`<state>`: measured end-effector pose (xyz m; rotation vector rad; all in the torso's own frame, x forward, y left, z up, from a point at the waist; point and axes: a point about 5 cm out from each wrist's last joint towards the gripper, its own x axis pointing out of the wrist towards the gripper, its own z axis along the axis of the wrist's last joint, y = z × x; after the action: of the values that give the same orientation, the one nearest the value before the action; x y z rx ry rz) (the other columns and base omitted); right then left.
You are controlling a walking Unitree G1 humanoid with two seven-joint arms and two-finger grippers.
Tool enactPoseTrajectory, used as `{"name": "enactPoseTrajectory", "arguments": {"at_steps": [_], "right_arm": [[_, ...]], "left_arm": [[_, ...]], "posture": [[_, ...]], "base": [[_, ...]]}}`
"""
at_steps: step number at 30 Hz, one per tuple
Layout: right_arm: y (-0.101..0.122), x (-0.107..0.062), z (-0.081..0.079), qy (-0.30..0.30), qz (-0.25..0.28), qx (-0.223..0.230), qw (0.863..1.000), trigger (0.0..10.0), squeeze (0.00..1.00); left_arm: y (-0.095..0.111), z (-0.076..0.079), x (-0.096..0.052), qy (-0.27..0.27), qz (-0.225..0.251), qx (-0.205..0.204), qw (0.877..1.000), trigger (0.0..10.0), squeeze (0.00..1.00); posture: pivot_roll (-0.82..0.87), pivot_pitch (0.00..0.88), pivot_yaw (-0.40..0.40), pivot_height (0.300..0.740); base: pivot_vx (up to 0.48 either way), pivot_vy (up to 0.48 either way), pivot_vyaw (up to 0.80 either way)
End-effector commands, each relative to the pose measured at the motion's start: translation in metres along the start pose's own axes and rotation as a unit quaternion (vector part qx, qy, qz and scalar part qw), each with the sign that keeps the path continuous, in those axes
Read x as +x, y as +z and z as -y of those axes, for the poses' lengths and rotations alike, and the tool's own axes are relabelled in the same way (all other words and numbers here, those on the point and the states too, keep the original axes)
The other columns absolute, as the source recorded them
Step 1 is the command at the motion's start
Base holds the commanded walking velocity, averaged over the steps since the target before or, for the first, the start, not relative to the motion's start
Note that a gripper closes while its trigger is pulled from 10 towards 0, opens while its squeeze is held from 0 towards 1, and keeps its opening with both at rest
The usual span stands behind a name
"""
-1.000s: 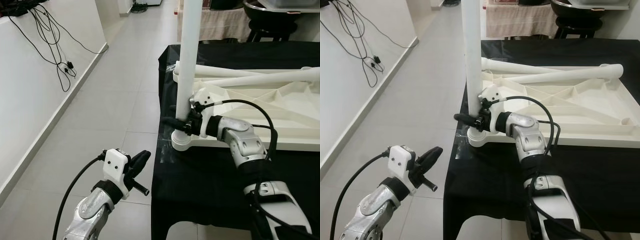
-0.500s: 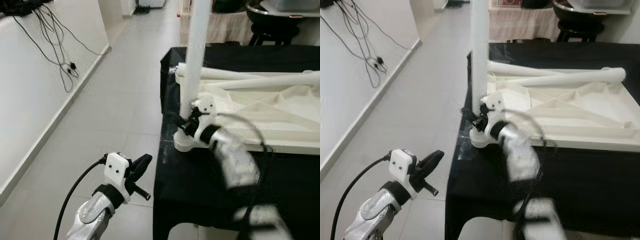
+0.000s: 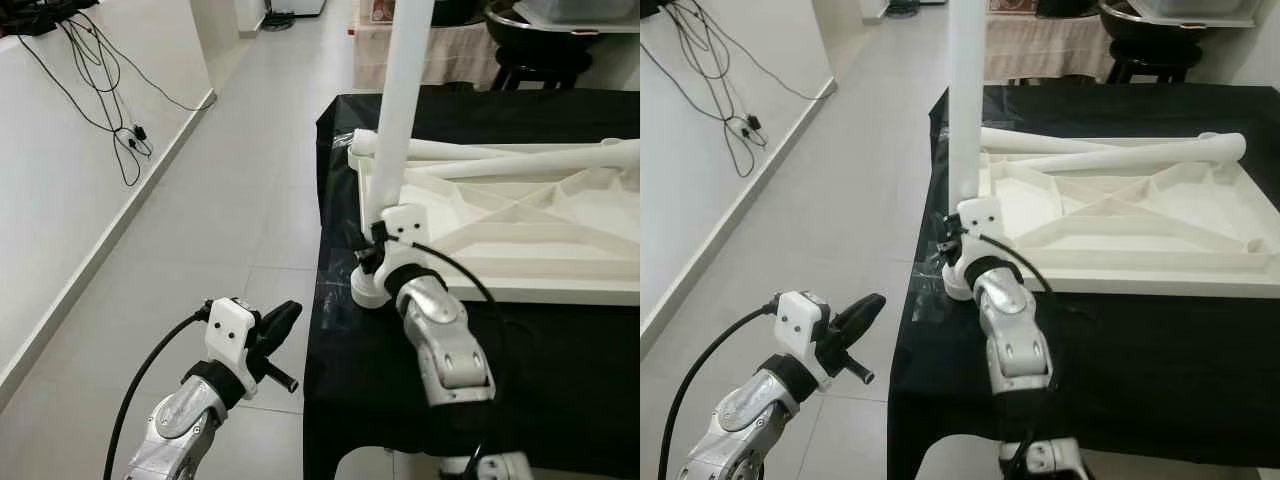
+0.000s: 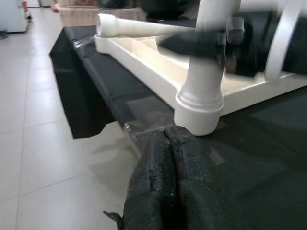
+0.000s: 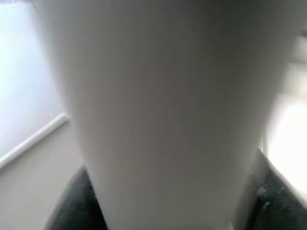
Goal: Building children table
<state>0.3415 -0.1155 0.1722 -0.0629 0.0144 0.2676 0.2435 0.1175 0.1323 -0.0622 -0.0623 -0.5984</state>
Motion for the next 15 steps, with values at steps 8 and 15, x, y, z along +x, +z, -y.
{"name": "enactPoseTrajectory", "arguments": {"at_steps": [8, 15], "right_arm": [[0.037, 0.009, -0.009, 0.266, 0.048, -0.017, 0.963, 10.0, 0.99], [0.037, 0.011, -0.013, 0.472, -0.007, -0.069, 0.879, 10.0, 0.0]], "left_arm": [[-0.004, 0.0, -0.001, 0.002, -0.008, 0.001, 1.0, 10.0, 0.0], [-0.006, 0.003, -0.008, 0.009, -0.015, 0.003, 1.0, 10.0, 0.0]], "posture": [[0.01, 0.137, 0.034, 0.74], [0.03, 0.152, 0.031, 0.74]], "base": [[0.0, 0.0, 0.0], [0.0, 0.0, 0.0]]}}
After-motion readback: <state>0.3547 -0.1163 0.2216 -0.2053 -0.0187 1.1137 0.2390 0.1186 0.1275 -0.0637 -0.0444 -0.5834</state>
